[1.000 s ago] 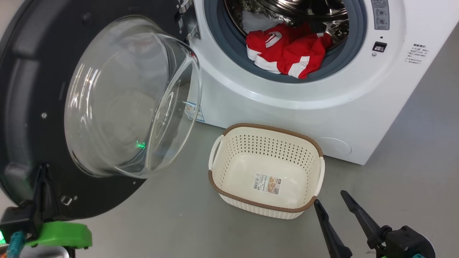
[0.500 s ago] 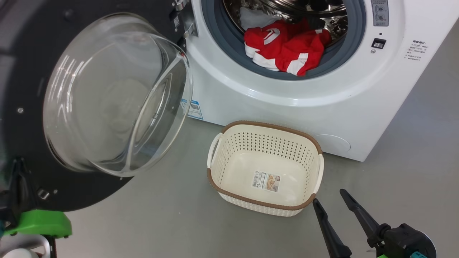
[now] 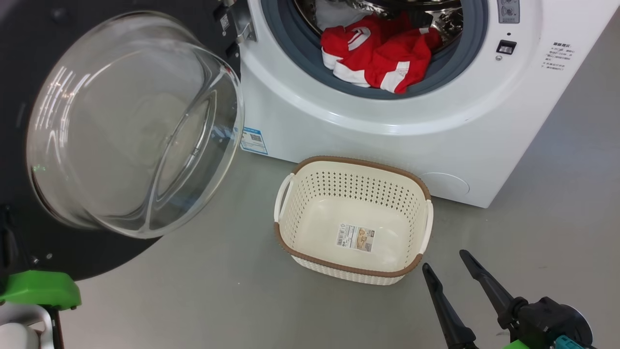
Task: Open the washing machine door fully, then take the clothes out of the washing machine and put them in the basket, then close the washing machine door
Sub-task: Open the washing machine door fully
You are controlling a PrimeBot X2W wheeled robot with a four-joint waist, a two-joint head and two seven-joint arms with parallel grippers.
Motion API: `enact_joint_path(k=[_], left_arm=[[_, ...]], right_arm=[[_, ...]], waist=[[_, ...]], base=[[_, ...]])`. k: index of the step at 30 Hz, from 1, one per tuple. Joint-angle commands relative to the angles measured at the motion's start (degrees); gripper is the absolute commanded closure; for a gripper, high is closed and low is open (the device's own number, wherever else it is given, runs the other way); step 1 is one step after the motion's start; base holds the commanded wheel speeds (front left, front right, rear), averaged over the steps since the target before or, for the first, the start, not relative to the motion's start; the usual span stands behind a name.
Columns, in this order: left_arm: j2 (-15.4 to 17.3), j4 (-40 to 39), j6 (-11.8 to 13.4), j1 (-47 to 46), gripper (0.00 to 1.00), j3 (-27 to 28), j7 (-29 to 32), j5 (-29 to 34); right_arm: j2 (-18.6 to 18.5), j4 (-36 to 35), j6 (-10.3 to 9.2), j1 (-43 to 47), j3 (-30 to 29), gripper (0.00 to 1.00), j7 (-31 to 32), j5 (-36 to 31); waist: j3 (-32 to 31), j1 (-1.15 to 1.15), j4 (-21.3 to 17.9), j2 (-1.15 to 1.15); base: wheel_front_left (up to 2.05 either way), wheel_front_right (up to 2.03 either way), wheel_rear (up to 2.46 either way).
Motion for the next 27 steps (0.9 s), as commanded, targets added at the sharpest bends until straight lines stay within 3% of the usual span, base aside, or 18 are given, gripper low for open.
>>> enact_joint_path(k=[1,14,23,24,26,27], left_arm=[[3.08,-0.37,0.04,-2.9,1.0,3.07,-0.44,-0.4],[2.2,-3.34,1.49,-1.22,1.0,3.99,-0.73,0.15],[0.57,-12.41,2.43,4.33,1.0,3.19,-0.76,0.39],[0.45,-13.71,2.39,4.86,0.95,3.06,-0.76,0.33],[0.45,-16.2,2.38,5.86,0.65,2.75,-0.68,0.43],[0.32,-17.55,2.35,6.29,0.39,2.63,-0.57,0.29]], right_arm=[[-0.47,-1.96,0.17,-1.96,1.57,0.0,0.31,-0.66],[-0.38,-1.54,0.17,-2.22,1.41,0.0,-0.07,-0.43],[-0.19,-0.26,0.17,-2.38,1.53,0.0,-1.65,0.47],[-0.18,-0.06,0.17,-2.4,1.52,0.0,-1.85,0.58],[-0.15,0.34,0.17,-2.46,1.56,0.0,-2.34,0.87],[-0.14,0.58,0.17,-2.52,1.61,0.0,-2.58,1.01]], waist=[[0.24,0.0,-0.24,0.0],[0.02,0.0,-0.62,0.0],[-1.0,0.0,-0.79,0.0],[-1.19,0.0,-0.84,0.0],[-1.57,0.0,-1.05,0.0],[-1.8,0.0,-1.2,0.0]], base=[[0.0,0.0,0.0],[0.0,0.0,0.0],[0.0,0.0,0.0],[0.0,0.0,0.0],[0.0,0.0,0.0],[0.0,0.0,0.0]])
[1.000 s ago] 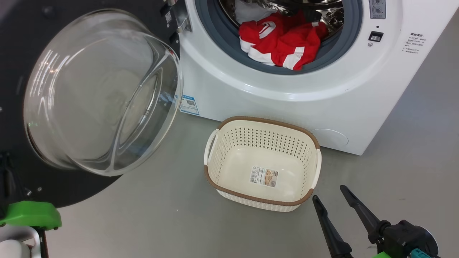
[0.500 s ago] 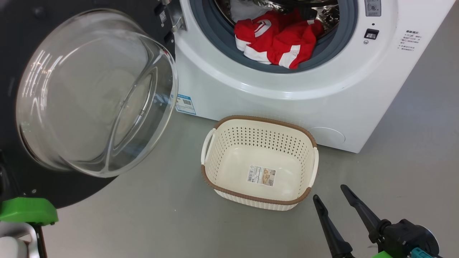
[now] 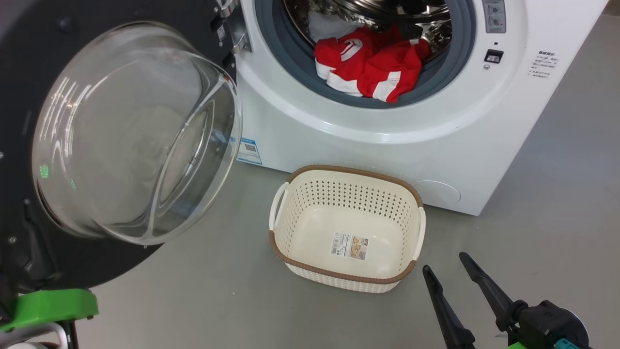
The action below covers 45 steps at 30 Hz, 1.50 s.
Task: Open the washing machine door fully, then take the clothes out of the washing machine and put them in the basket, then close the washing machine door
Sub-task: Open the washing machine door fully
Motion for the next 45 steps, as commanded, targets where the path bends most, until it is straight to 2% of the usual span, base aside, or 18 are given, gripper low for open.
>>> enact_joint_path(k=[1,2,5,12,17,22,25,27,29,45], left_arm=[[1.96,-2.88,0.4,-0.57,0.05,1.94,-0.34,0.28],[1.86,-4.3,0.27,-0.2,0.0,1.77,-0.2,0.11],[1.87,-8.41,-0.39,0.88,0.0,1.22,0.16,-0.38],[1.7,-15.12,-3.96,1.78,0.0,-1.28,1.81,-3.16],[1.03,-16.9,-7.21,1.65,0.0,-3.95,3.31,-6.03],[0.57,-16.78,-8.89,1.89,0.0,-5.91,4.06,-7.31],[0.28,-16.49,-8.92,2.27,0.0,-7.22,4.74,-7.07],[0.28,-16.49,-8.92,2.27,0.0,-7.22,4.74,-7.07],[-0.4,-16.54,-8.82,3.01,0.0,-8.42,5.08,-7.17],[-3.19,-14.09,-8.5,7.35,0.0,-12.46,3.51,-7.21]], right_arm=[[-0.1,-1.12,0.17,-2.34,1.66,0.0,-0.72,0.52],[-0.09,-0.86,0.17,-2.38,1.68,0.0,-1.03,0.78],[-0.08,-0.07,0.17,-2.49,1.7,0.0,-1.99,1.64],[-0.07,1.95,0.17,-3.04,1.5,0.0,-4.38,2.93],[-0.07,3.32,0.17,-3.43,1.58,0.0,-6.21,2.86],[-0.07,4.44,0.17,-3.82,1.17,0.0,-7.92,2.6],[-0.06,5.29,0.17,-3.85,0.88,0.0,-8.66,2.48],[-0.06,5.29,0.17,-3.85,0.88,0.0,-8.66,2.48],[-0.06,5.9,0.17,-3.94,0.8,0.0,-9.36,2.23],[-0.06,6.6,0.17,-3.61,-0.35,0.0,-11.49,0.05]], waist=[[-0.5,0.0,-0.38,0.0],[-0.74,0.0,-0.57,0.0],[-1.4,0.0,-1.27,0.0],[-2.76,0.0,-3.81,0.0],[-3.61,0.0,-6.27,0.0],[-4.19,0.0,-9.37,0.0],[-4.59,0.0,-11.87,0.0],[-4.59,0.0,-11.87,0.0],[-4.9,0.0,-14.21,0.0],[-5.26,0.0,-19.52,0.0]], base=[[0.0,0.0,0.0],[0.0,0.0,0.0],[0.0,0.0,0.0],[0.0,0.0,0.0],[0.0,0.0,0.0],[0.0,0.0,0.0],[0.0,0.0,0.0],[0.0,0.0,0.0],[0.0,0.0,0.0],[0.0,0.0,0.0]])
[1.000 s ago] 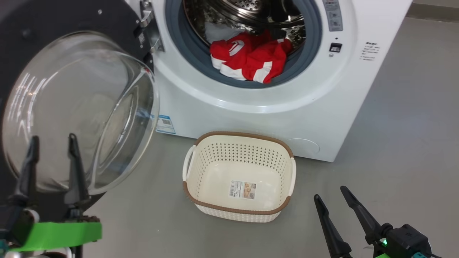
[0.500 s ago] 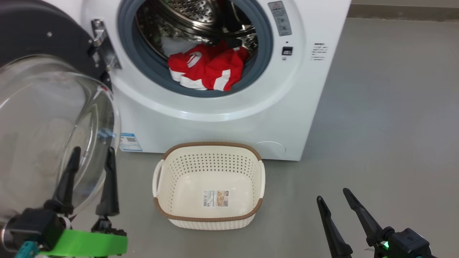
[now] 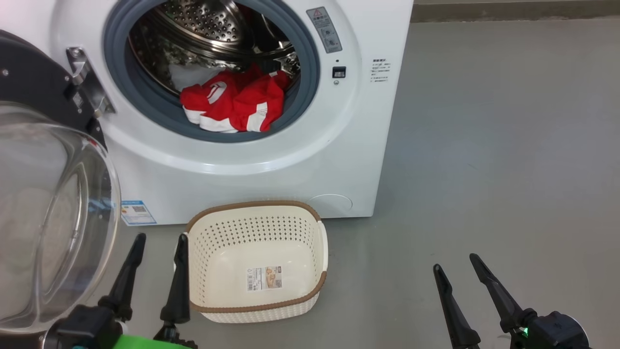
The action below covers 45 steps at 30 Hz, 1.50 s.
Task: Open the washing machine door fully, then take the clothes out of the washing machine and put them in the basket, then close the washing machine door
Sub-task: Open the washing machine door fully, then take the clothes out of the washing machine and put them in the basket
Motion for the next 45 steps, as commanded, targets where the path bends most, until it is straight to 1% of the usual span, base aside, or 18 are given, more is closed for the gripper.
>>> enact_joint_path(k=[1,5,12,24,28,35,45], left_arm=[[0.61,-0.99,0.44,-0.89,0.0,1.96,-0.68,0.19],[0.46,-0.45,1.15,0.24,0.0,1.9,-1.29,0.63],[0.21,-0.06,3.28,2.85,0.0,2.42,-2.18,1.57],[1.21,-1.19,4.25,4.22,0.0,1.5,-2.85,3.96],[1.47,-1.11,4.97,4.22,0.0,1.58,-2.78,4.56],[1.85,-1.19,5.95,4.35,0.0,1.89,-2.51,5.06],[2.13,-1.04,6.62,3.65,0.0,1.6,-1.82,5.44]], right_arm=[[-0.18,-1.52,0.17,-2.02,1.25,0.0,-0.66,-0.38],[-0.18,-1.49,0.17,-1.26,0.17,0.0,-1.01,-0.9],[-0.18,-1.55,0.17,0.43,-1.99,0.0,-1.34,-1.47],[-0.18,-2.13,0.17,1.64,-3.56,0.0,-1.52,-1.64],[-0.18,-2.39,0.17,1.76,-4.23,0.0,-1.66,-1.57],[-0.18,-2.54,0.17,1.82,-4.79,0.0,-1.84,-1.45],[-0.18,-2.28,0.17,1.46,-4.66,0.0,-2.0,-0.4]], waist=[[-0.12,0.0,-0.42,0.0],[-0.36,0.0,-1.22,0.0],[-1.1,0.0,-2.62,0.0],[-0.66,0.0,-4.46,0.0],[-0.42,0.0,-4.86,0.0],[-0.32,0.0,-5.13,0.0],[0.23,0.0,-4.84,0.0]], base=[[0.0,0.0,0.0],[0.0,0.0,0.0],[0.0,0.0,0.0],[0.0,0.0,0.0],[0.0,0.0,0.0],[0.0,0.0,0.0],[0.2,-0.2,0.0]])
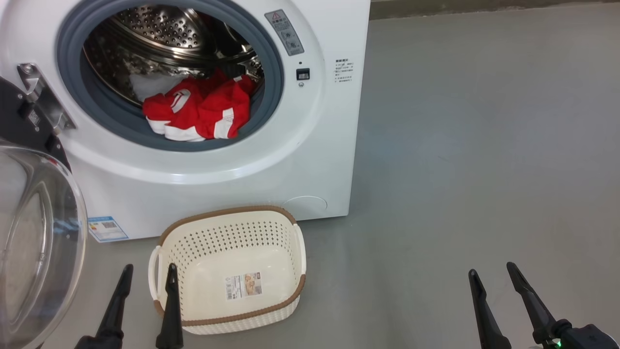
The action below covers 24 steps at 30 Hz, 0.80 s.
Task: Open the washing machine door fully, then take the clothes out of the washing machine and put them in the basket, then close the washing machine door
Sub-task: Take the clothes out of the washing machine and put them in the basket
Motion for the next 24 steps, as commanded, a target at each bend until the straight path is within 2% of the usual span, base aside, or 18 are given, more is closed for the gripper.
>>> enact_joint_path(k=[1,14,24], left_arm=[[1.04,-1.34,0.55,-1.77,0.0,1.93,0.08,0.54],[1.4,-1.91,0.17,-1.56,0.0,1.46,-0.17,0.05],[1.34,-1.79,0.46,-0.99,0.0,1.24,-0.23,-0.41]], right_arm=[[-0.5,-1.33,0.17,-1.5,1.44,0.0,-0.81,0.1],[-0.5,-1.19,0.17,-1.26,1.73,0.0,-0.91,0.73],[-0.5,-1.16,0.17,-1.03,1.74,0.0,-0.91,0.56]], waist=[[-0.11,0.0,0.07,0.0],[-0.49,0.0,0.97,0.0],[-0.99,0.0,1.24,0.0]], base=[[0.81,-0.81,0.0],[1.35,-1.35,0.0],[0.32,-0.32,0.0]])
